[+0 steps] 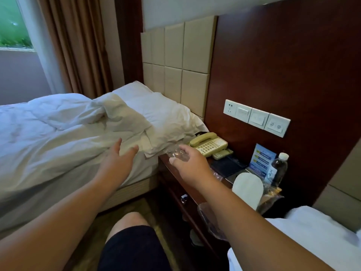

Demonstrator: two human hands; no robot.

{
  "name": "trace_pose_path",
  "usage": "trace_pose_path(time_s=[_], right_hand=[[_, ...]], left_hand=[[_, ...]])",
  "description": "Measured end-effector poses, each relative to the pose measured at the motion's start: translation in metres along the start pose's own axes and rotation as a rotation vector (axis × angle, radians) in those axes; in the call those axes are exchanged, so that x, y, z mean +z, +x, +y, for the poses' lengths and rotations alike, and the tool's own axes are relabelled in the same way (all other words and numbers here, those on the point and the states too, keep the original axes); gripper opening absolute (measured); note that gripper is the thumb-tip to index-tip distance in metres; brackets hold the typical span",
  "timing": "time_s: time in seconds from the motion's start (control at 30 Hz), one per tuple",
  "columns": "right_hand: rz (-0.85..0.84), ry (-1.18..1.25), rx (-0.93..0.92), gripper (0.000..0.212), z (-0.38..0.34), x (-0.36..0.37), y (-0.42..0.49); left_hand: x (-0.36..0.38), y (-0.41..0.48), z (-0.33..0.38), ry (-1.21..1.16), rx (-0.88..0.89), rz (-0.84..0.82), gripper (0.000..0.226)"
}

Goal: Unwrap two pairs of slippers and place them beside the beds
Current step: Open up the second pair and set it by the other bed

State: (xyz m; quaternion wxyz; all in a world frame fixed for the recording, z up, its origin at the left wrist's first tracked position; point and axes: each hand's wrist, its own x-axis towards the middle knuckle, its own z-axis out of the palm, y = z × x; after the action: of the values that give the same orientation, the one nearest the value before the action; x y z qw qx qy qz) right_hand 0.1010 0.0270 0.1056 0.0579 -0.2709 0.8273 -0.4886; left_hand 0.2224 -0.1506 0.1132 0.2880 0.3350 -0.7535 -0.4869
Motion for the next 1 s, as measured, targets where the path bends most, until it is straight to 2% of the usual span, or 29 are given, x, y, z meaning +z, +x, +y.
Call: trace_pose_path(time_s=[0.07,0.17,0.27,0.33,0.5,0.63,0.7,0.87,1.0], right_hand=[[0.066,-0.070,0.090,0.062,0.027,-0.008,0.004],[0.147,-0.266,0.344,0.067,0.073,-0.023,0.006],[0.155,-0.433,0.615,0.081,0.118,-0.034,-0.003],[0.195,-0.490,0.719,0.092,0.146,-0.038,-0.013],[0.258,-0.425,0.922,0.127,0.192,-0.039,-0.027],[0.291,-0.311,1.040,0.131,0.208,-0.036,-0.024],[0.271,-0.262,1.094,0.126,0.212,-0.039,-0.022],[0.177,-0.025,1.151,0.080,0.209,-0.050,-0.015],[0.412,0.332,1.014,0.062,0.200,-0.052,-0.011]], left_hand=[[0.013,-0.006,0.004,0.081,0.051,-0.029,0.074],[0.028,-0.012,0.006,0.209,0.159,-0.104,0.073],[0.038,-0.016,0.004,0.379,0.272,-0.215,0.075],[0.043,-0.018,0.001,0.462,0.340,-0.275,0.074],[0.051,-0.022,-0.003,0.534,0.397,-0.366,0.068],[0.048,-0.021,-0.006,0.564,0.384,-0.392,0.067],[0.044,-0.021,-0.007,0.570,0.376,-0.390,0.067],[0.035,-0.020,-0.006,0.555,0.361,-0.381,0.065],[0.031,-0.018,-0.005,0.537,0.361,-0.378,0.066]])
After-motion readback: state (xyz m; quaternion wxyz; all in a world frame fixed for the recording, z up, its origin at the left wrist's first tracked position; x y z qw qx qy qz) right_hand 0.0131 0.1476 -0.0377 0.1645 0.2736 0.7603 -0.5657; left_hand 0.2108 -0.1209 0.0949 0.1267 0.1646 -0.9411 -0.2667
